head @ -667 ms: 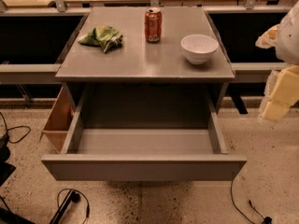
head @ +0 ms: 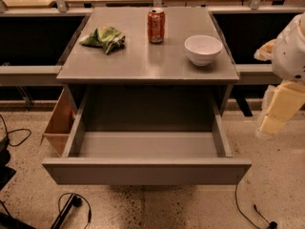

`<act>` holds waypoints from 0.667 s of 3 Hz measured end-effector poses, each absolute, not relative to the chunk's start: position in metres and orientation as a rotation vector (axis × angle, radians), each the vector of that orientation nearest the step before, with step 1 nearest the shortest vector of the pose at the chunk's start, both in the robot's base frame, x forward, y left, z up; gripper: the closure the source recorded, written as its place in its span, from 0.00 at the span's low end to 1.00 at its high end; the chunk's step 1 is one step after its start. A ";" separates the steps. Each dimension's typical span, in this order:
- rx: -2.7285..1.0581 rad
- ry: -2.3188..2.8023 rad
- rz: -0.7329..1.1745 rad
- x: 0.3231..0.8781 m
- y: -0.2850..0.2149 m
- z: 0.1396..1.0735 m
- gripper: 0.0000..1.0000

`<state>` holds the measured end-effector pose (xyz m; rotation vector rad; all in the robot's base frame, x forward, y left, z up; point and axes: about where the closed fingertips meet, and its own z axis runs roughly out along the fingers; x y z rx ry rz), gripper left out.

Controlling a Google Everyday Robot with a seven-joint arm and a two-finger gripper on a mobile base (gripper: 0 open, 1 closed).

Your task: Close top drawer

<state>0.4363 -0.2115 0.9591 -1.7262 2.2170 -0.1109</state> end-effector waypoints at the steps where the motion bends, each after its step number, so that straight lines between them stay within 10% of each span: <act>1: -1.679 2.245 -0.085 0.422 -0.206 0.916 0.17; 2: -1.619 2.281 -0.051 0.402 -0.197 0.861 0.40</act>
Offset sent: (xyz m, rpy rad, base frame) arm -0.0933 0.0191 -0.2381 0.0566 0.1882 -0.1388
